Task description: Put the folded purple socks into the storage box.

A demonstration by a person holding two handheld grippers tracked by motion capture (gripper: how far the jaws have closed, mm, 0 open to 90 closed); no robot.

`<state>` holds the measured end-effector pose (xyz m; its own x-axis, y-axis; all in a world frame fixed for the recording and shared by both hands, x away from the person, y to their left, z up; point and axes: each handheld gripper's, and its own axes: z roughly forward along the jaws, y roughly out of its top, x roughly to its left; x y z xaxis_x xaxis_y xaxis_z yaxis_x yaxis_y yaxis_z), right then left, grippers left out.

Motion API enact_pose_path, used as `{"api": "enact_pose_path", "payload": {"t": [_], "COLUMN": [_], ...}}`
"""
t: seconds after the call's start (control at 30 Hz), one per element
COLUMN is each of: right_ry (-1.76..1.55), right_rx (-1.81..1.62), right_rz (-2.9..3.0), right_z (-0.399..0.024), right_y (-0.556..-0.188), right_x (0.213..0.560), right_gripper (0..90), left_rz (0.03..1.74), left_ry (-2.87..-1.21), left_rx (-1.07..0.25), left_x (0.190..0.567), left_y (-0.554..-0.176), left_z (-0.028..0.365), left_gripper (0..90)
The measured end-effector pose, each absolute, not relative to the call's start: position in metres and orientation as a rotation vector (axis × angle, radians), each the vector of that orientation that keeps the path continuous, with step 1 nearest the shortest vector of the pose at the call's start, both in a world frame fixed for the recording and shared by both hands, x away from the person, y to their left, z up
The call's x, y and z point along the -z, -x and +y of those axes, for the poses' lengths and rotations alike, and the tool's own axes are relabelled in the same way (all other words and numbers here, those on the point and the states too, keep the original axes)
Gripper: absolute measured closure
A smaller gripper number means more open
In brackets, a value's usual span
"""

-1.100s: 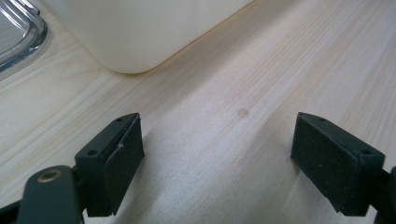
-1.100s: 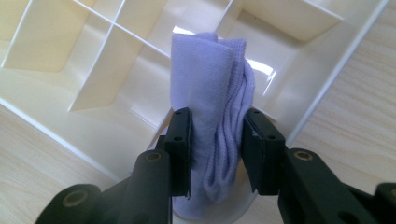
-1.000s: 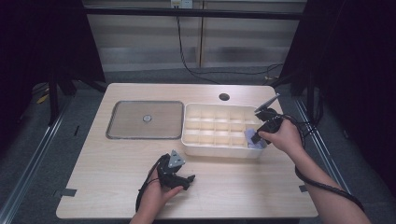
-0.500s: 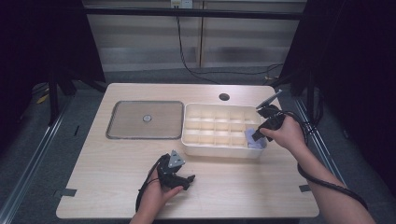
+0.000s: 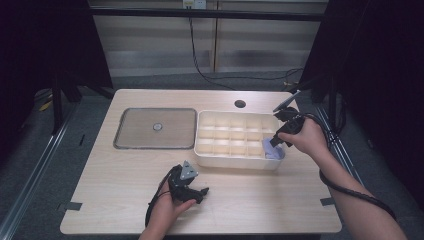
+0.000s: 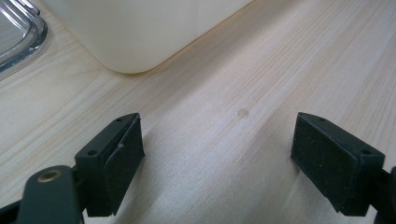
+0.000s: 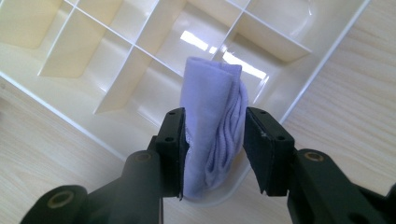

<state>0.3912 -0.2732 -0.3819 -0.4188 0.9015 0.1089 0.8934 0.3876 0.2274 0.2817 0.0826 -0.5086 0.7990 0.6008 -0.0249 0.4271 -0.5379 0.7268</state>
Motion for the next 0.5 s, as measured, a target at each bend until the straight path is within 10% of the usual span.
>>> {"api": "enact_pose_path", "payload": {"t": [0.5], "right_ry": [-1.659], "right_rx": [-0.373], "right_rz": [2.598], "right_z": [-0.271], "right_y": [-0.398], "right_x": [0.365], "right_gripper": [67.4], "left_rz": [0.752], "left_ry": [-2.223], "left_rx": [-0.299], "left_x": [0.508], "left_y": [-0.282], "left_z": [0.083], "left_gripper": [16.4]}}
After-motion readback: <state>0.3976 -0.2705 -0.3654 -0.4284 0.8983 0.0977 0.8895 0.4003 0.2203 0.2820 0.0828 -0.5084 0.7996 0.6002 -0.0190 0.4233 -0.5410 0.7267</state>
